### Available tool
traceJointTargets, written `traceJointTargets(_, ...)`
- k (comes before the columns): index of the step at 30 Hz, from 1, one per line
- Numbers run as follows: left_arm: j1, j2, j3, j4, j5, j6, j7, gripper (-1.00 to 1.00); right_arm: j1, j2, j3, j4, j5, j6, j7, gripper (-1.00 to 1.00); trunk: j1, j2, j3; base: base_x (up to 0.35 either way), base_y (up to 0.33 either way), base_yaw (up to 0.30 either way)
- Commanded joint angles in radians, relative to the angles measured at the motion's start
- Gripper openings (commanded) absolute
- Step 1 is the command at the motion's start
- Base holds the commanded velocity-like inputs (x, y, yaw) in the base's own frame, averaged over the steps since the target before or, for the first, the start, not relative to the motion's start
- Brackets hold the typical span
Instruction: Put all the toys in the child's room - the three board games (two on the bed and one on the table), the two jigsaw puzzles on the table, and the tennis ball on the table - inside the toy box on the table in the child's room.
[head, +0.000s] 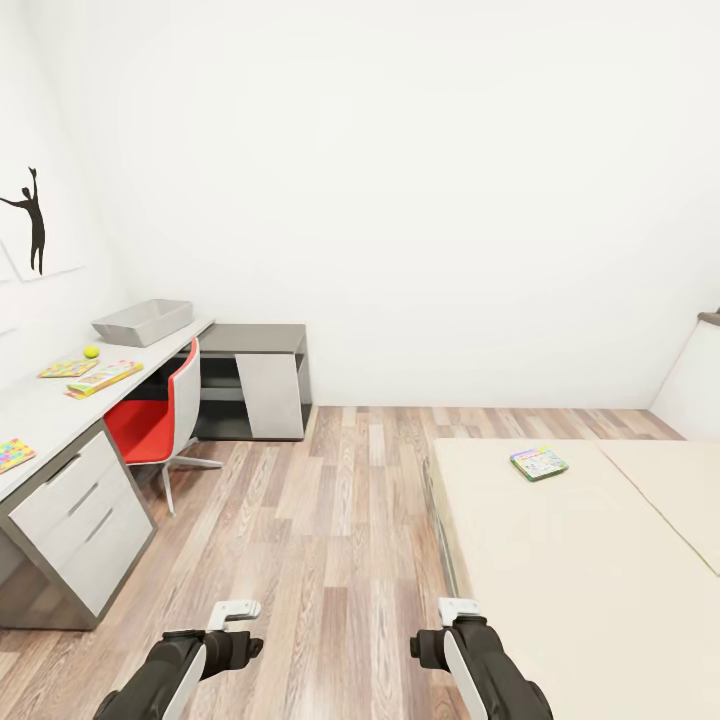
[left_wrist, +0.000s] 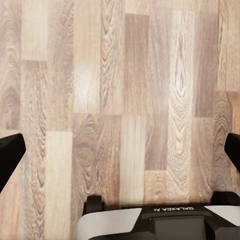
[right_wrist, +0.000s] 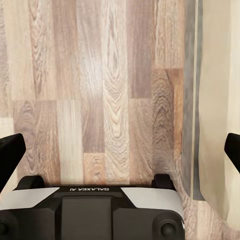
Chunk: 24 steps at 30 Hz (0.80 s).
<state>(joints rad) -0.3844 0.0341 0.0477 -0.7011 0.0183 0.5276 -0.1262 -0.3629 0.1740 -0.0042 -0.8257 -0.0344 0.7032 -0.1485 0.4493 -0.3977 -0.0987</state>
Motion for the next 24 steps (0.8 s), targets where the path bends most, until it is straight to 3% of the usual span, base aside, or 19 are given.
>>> traceJointTargets(1,-0.001,0.0,0.003,-0.001,0.002,0.006,-0.004,1.0,-0.001,0.0,0.0,-0.002,-0.004,0.004,-0.005,1.0,0.001,-0.002,-0.002,0.0,-0.016,0.0)
traceJointTargets(24,-0.001,-0.001,0.003,-0.001,0.002,0.006,-0.003,1.0,-0.001,0.0,0.001,-0.001,-0.004,0.004,-0.005,1.0,0.001,-0.002,-0.002,0.0,-0.059,0.0)
